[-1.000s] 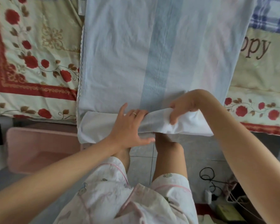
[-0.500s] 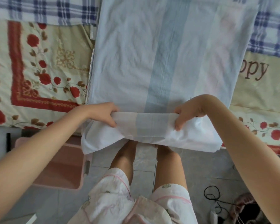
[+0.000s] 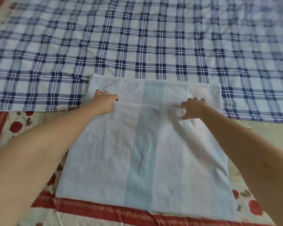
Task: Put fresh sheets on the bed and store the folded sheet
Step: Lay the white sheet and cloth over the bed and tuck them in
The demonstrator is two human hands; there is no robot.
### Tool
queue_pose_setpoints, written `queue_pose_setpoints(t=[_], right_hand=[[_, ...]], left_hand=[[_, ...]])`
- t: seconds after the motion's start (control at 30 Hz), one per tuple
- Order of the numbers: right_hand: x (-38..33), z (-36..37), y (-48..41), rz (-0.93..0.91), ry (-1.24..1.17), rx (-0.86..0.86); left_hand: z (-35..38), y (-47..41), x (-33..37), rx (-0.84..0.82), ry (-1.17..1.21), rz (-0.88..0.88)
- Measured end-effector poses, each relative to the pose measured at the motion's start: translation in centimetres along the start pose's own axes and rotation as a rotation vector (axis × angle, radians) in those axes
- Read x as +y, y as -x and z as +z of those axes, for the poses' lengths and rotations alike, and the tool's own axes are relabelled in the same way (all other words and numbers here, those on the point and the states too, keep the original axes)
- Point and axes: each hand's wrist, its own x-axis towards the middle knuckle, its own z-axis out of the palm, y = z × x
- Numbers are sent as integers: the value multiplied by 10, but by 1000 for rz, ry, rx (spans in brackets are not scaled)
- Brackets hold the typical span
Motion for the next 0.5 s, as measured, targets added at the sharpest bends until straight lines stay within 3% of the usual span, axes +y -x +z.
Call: queue_pose_setpoints(t=[0.13,0.23,0.37,0.5], right_hand=[[38,35,-22,57,-186,40],[66,53,-10,122,-283,170],[75,85,12,252,-498,633],[78,54,-2,326,-473,843]], left_hand=[[24,-25,11,78,-12,-56],[29,-20,5,114,-52,-159],[32,-3,9,322,117,-310],[13,-12,-11,513,201,-415]])
